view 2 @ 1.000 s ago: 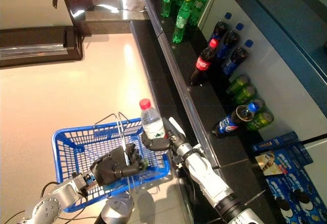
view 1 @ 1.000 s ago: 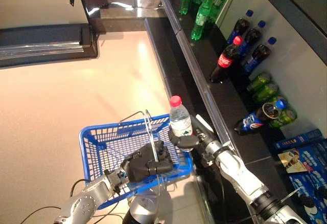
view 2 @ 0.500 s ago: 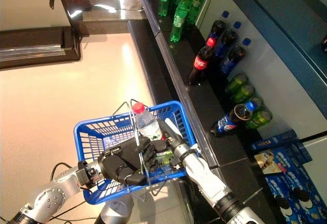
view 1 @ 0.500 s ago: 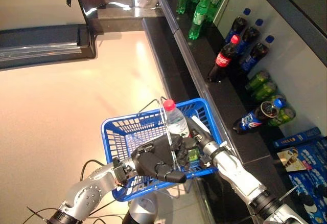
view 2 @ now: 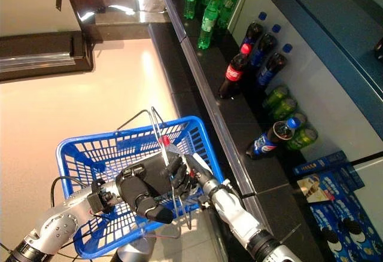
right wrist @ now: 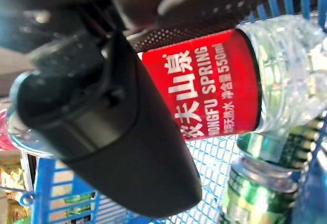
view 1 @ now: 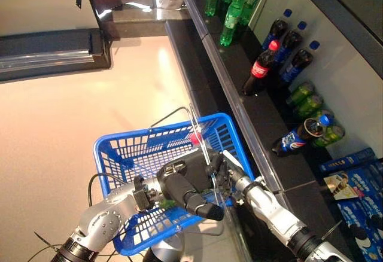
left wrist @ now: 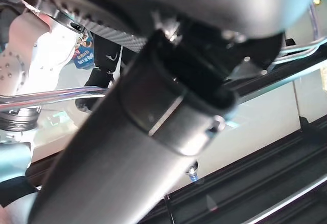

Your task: Pick up the drink and place into the basket.

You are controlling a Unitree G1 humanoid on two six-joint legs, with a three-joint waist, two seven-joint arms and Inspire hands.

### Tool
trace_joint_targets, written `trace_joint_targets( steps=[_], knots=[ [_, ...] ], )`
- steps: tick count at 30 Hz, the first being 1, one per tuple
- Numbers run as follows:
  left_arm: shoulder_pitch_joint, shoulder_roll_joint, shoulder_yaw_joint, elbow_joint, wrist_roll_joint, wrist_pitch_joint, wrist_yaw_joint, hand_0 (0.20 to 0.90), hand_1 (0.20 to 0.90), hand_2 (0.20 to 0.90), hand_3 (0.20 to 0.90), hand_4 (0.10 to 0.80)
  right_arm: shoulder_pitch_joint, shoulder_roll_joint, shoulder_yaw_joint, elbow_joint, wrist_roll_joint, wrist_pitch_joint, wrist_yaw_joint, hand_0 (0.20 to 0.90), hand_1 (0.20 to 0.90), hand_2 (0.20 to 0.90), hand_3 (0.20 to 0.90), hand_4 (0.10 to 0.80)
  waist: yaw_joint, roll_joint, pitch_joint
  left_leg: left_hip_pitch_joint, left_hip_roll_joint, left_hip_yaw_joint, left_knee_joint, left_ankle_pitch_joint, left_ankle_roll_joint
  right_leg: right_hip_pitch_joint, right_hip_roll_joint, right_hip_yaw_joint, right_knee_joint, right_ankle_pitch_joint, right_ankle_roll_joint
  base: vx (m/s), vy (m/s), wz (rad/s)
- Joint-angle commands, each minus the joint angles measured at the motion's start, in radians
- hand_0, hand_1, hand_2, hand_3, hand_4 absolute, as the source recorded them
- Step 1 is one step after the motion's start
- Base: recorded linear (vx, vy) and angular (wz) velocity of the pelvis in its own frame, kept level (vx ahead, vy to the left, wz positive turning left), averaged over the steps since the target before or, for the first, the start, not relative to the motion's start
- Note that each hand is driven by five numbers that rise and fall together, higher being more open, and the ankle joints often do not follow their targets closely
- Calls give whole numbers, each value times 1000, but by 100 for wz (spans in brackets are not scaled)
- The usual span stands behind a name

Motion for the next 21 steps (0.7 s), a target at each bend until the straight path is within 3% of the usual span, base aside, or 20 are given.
trace_joint_targets(
  steps=[1, 21],
  knots=[
    [-156, -135, -30, -275, -188, -155, -201, 300, 300, 300, 200, 100, -80, 26, 31, -67, -52, -132, -37, 300, 300, 300, 200, 100, -2, 11, -191, 92, -14, 18, -8, -82, 45, -118, 18, 35, 115, 81, -60, 0, 0, 0],
    [-238, -106, -89, -302, -178, -129, -231, 300, 300, 300, 200, 100, -333, -80, 192, -185, -419, -71, -20, 300, 300, 300, 200, 100, 21, -10, -200, 93, -19, -8, -6, -86, 39, -109, 19, 26, 112, 78, -61, 0, 0, 0]
  ],
)
